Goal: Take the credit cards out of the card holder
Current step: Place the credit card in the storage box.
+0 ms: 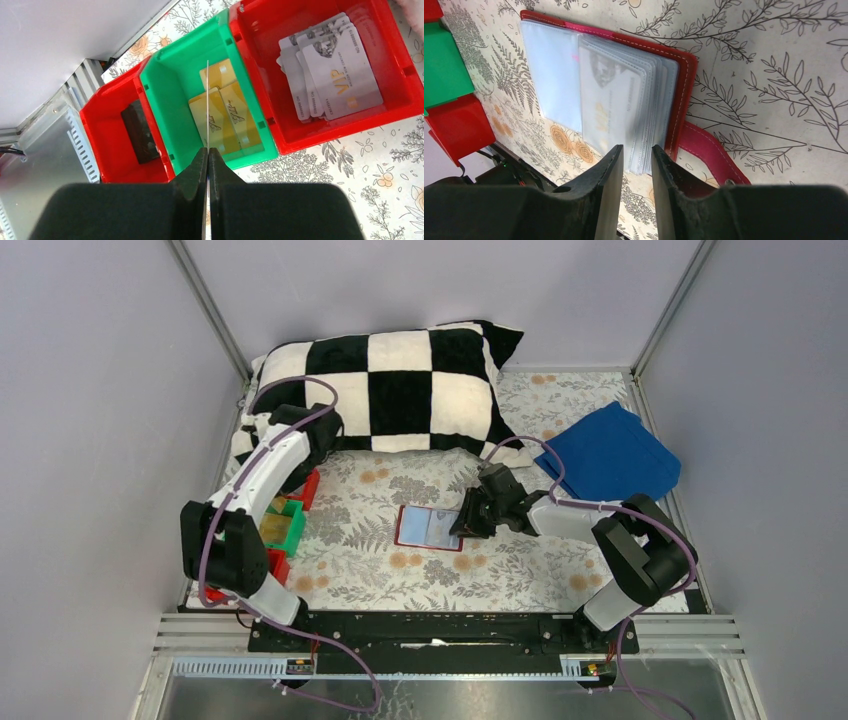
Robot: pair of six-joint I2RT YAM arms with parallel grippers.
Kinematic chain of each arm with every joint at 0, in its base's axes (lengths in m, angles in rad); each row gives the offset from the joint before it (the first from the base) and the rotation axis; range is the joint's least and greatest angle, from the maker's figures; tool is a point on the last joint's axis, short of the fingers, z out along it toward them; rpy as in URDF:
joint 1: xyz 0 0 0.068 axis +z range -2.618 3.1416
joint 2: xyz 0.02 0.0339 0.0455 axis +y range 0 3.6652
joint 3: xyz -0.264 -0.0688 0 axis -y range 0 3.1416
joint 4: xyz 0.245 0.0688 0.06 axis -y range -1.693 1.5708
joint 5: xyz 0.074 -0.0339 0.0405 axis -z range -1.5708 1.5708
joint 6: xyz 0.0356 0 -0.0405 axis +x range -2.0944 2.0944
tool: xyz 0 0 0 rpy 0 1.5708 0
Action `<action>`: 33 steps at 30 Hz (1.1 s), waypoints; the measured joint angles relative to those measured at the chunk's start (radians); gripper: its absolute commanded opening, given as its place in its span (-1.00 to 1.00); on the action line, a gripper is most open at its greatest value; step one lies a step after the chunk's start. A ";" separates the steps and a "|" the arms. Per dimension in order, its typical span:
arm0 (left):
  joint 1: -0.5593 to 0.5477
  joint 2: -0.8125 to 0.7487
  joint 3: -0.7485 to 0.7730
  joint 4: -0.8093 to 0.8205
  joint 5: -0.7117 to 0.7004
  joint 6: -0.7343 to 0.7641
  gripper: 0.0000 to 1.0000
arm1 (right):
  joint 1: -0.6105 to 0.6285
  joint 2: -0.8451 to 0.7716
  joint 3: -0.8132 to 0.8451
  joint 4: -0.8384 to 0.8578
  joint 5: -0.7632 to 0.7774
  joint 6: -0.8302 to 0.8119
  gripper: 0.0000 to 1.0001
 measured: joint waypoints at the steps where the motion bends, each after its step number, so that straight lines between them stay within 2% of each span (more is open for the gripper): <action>1: 0.014 -0.009 -0.005 0.000 -0.002 0.000 -1.00 | 0.000 0.000 0.003 -0.005 0.001 0.000 -0.27; 8: 0.050 -0.099 -0.006 0.002 0.010 0.023 -1.00 | 0.000 0.000 0.060 -0.031 0.001 -0.012 -0.17; 11: 0.083 -0.113 -0.006 0.008 0.034 0.052 -1.00 | 0.000 -0.002 0.093 -0.047 0.021 -0.031 -0.06; 20: 0.142 -0.080 -0.006 0.000 0.096 0.084 -1.00 | -0.002 -0.145 0.106 -0.177 0.253 -0.133 0.28; 25: 0.149 -0.027 -0.006 -0.003 0.135 0.061 -1.00 | -0.020 -0.181 0.109 -0.219 0.364 -0.205 0.32; 33: 0.161 0.090 -0.063 -0.001 0.172 -0.080 -1.00 | -0.063 -0.150 0.145 -0.267 0.416 -0.298 0.34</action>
